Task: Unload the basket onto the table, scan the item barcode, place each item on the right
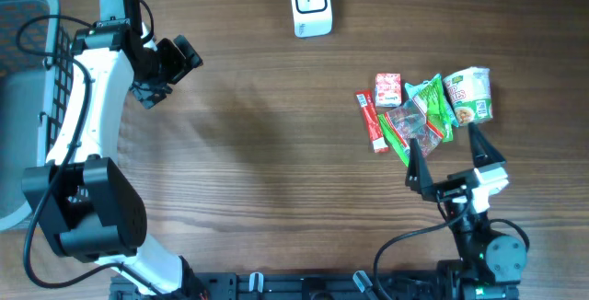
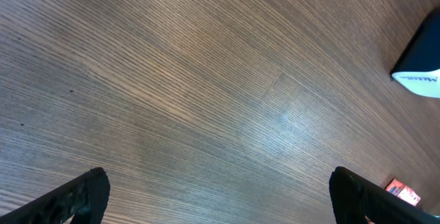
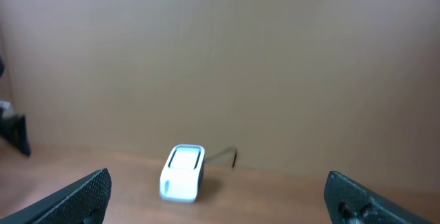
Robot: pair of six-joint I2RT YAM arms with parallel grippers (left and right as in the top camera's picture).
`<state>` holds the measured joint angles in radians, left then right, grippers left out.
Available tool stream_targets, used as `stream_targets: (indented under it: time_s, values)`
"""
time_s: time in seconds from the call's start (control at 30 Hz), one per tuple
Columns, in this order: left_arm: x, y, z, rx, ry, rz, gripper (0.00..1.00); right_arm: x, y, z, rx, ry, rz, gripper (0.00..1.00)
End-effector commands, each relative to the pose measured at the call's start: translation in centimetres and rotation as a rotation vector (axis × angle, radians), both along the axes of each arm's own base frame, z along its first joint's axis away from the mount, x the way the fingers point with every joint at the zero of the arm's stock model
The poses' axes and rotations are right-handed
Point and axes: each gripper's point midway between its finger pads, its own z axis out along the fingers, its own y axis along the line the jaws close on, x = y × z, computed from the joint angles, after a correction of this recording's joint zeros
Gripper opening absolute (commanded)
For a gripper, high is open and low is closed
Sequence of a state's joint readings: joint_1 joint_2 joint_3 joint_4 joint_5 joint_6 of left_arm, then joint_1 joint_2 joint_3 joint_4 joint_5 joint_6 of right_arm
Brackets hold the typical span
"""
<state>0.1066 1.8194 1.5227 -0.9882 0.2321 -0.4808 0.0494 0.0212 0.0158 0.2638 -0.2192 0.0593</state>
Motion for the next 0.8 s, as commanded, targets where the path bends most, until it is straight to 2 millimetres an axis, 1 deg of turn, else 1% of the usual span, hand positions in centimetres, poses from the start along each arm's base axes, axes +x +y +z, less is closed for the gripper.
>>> stream_targets:
  time_s: [0.0, 0.1, 0.13, 0.23, 0.77]
  values:
    - [0.2, 0.2, 1.1, 0.009, -0.029, 0.001, 1.0, 0.2, 0.6, -2.5, -0.028, 0.086, 0.033, 1.0]
    - [0.2, 0.2, 1.1, 0.009, -0.029, 0.001, 1.0, 0.6, 0.6, -5.6, -0.047, 0.212, 0.032, 1.0]
    - [0.2, 0.2, 1.1, 0.009, -0.029, 0.002, 1.0, 0.6, 0.7, -6.0, -0.039, 0.231, 0.037, 1.0]
    - [0.2, 0.2, 1.1, 0.009, -0.029, 0.001, 1.0, 0.6, 0.7, -5.9, 0.037, 0.251, 0.048, 1.0]
    - [0.2, 0.2, 1.1, 0.009, -0.029, 0.001, 1.0, 0.6, 0.7, -5.9, 0.035, 0.252, 0.047, 1.0]
